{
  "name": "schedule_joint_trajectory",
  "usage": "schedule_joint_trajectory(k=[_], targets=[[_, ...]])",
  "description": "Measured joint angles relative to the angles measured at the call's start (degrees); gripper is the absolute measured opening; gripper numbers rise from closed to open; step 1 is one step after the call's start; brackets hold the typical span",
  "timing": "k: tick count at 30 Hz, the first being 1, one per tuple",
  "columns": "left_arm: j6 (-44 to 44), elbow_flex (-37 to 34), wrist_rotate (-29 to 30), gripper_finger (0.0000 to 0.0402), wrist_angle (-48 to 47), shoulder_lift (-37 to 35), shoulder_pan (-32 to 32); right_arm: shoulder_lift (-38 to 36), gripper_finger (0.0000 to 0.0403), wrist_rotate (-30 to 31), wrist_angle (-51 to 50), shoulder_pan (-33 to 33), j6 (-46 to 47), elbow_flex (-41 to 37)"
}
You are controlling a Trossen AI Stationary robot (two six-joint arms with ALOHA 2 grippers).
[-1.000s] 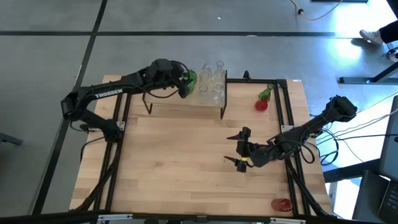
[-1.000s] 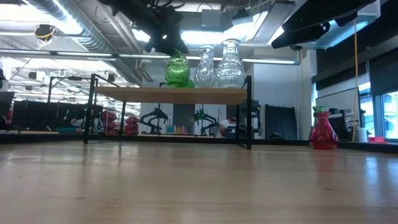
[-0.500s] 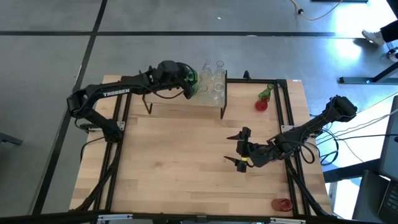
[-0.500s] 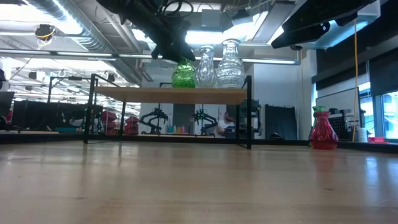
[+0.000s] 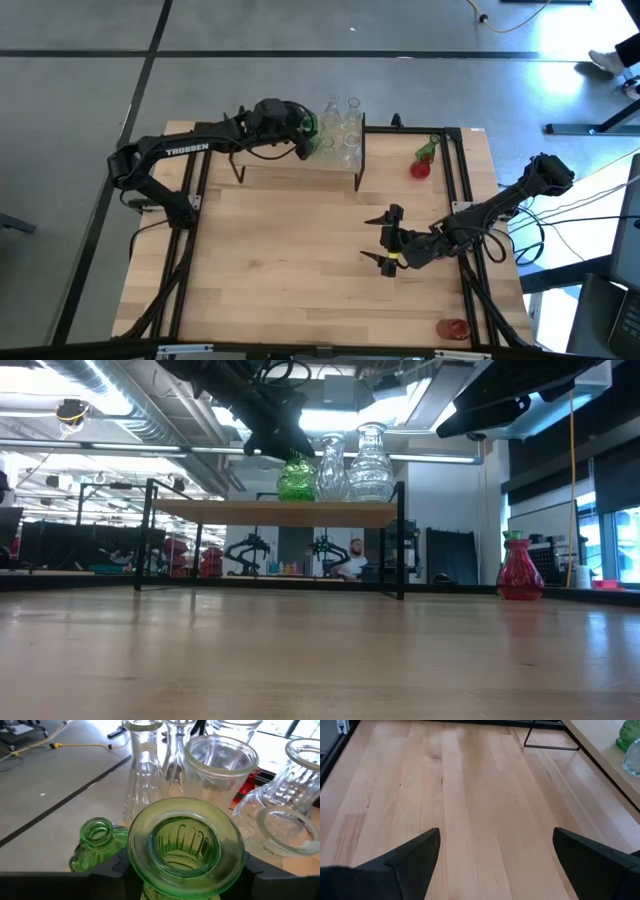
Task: Sort vases onto shelf
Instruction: Put the bottom green vase aligned with the other green vase on the shelf, then put the green vase aligned with the other green vases on the shelf
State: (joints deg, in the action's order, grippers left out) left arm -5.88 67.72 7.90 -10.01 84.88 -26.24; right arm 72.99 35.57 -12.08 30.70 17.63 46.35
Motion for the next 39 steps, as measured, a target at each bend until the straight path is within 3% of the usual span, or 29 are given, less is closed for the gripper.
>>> schedule_joint_trajectory(k=[21,39], targets=[[2.68,0.0,-1.43,0.0329,0.23,0.0,0.02,0.0,0.0371,0.0,0.02,0.0,0.0,0.0],[3.09,0.0,-1.42,0.0336,2.08,-5.97,0.03,0.0,0.0371,0.01,0.21,0.01,0.0,0.0]])
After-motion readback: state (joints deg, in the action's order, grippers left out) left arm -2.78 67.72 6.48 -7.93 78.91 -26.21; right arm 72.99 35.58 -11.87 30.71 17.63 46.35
